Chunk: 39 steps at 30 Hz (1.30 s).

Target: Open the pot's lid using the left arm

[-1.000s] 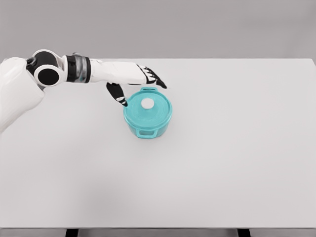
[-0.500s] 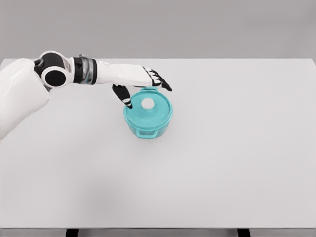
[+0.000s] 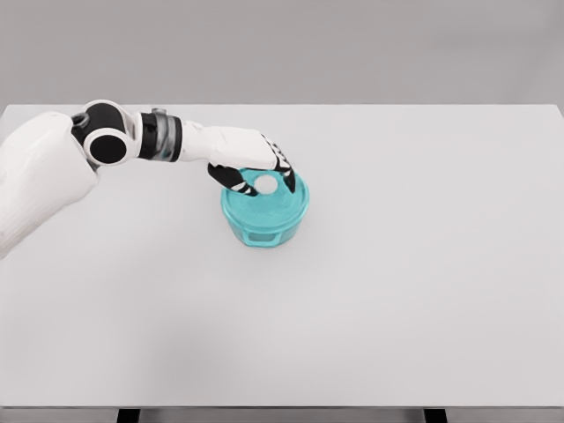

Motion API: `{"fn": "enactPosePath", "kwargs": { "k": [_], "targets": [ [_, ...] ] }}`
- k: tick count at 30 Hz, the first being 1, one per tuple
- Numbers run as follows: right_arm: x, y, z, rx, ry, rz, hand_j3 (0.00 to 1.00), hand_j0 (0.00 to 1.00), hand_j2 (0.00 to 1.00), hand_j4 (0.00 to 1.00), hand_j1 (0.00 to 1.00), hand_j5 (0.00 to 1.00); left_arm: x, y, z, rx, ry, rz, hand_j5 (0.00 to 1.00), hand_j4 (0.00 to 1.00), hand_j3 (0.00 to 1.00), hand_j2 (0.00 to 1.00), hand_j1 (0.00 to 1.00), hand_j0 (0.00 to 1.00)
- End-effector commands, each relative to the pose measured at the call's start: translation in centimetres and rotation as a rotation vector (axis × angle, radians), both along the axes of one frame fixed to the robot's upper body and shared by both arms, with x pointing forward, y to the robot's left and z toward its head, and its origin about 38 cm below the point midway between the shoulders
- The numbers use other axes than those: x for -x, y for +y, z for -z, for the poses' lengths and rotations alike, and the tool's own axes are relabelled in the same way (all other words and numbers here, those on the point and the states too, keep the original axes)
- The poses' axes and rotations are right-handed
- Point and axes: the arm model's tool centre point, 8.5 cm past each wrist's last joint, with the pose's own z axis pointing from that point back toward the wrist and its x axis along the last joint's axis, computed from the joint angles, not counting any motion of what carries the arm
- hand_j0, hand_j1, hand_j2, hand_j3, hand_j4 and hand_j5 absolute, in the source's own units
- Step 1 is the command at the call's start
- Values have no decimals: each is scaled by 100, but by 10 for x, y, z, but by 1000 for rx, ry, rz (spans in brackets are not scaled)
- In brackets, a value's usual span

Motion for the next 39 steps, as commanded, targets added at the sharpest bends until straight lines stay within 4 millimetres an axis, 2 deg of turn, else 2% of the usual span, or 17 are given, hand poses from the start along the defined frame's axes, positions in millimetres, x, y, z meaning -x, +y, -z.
{"fn": "enactPosePath", "kwargs": {
  "k": [1, 4, 6, 12, 15, 19, 22, 24, 26, 27, 28, 34, 35, 36, 37, 39],
  "targets": [
    [0, 0, 0, 0, 0, 0, 100, 100, 100, 100, 100, 100, 0, 0, 1, 4, 5, -2, 45, 45, 45, 45, 45, 45],
    [0, 0, 0, 0, 0, 0, 100, 100, 100, 100, 100, 100, 1, 1, 1, 5, 8, -4, 40, 40, 40, 40, 40, 40],
    [0, 0, 0, 0, 0, 0, 100, 100, 100, 100, 100, 100, 7, -4, -9, 26, -6, 28, 39, 39, 39, 39, 39, 39],
    [0, 0, 0, 0, 0, 0, 100, 100, 100, 100, 100, 100, 20, 37, -52, 94, -27, 16, 39, 39, 39, 39, 39, 39],
    [0, 0, 0, 0, 0, 0, 100, 100, 100, 100, 100, 100, 25, 74, -64, 89, -34, -34, 39, 39, 39, 39, 39, 39],
    [0, 0, 0, 0, 0, -1, 100, 100, 100, 100, 100, 100, 30, 139, -73, 40, -39, -158, 39, 39, 39, 39, 39, 39],
    [0, 0, 0, 0, 0, 0, 100, 100, 100, 100, 100, 100, 37, 197, -71, -21, -28, -281, 40, 40, 40, 40, 40, 40],
    [0, 0, 0, 0, 0, -1, 100, 100, 100, 100, 100, 100, 38, 211, -61, -23, -6, -321, 41, 41, 41, 41, 41, 41],
    [0, 0, 0, 0, 0, 0, 100, 100, 100, 100, 100, 100, 42, 212, -47, 2, 20, -331, 44, 44, 44, 44, 44, 44],
    [0, 0, 0, 0, 0, -1, 100, 100, 100, 100, 100, 100, 41, 202, -42, 25, 26, -312, 95, 95, 95, 95, 95, 95],
    [0, 0, 0, 0, 0, 0, 100, 100, 100, 100, 100, 100, 40, 198, -45, 39, 20, -307, 100, 100, 100, 100, 100, 100],
    [0, 0, 0, 0, 0, 0, 100, 100, 100, 100, 100, 100, 42, 201, -56, 58, 1, -309, 100, 100, 100, 100, 100, 100],
    [0, 0, 0, 0, 0, 0, 100, 100, 100, 100, 100, 100, 49, 203, -65, 70, -7, -298, 100, 100, 100, 100, 100, 100],
    [0, 0, 0, 0, 0, -1, 100, 100, 100, 100, 100, 100, 63, 196, -75, 88, -7, -255, 100, 100, 100, 100, 100, 100],
    [0, 0, 0, 0, 0, -1, 100, 100, 100, 100, 100, 100, 78, 184, -75, 119, 20, -201, 100, 100, 100, 100, 100, 100],
    [0, 0, 0, 0, 1, 0, 100, 100, 100, 100, 100, 100, 101, 155, -88, 166, -3, -90, 100, 100, 100, 100, 100, 100]
  ]
}}
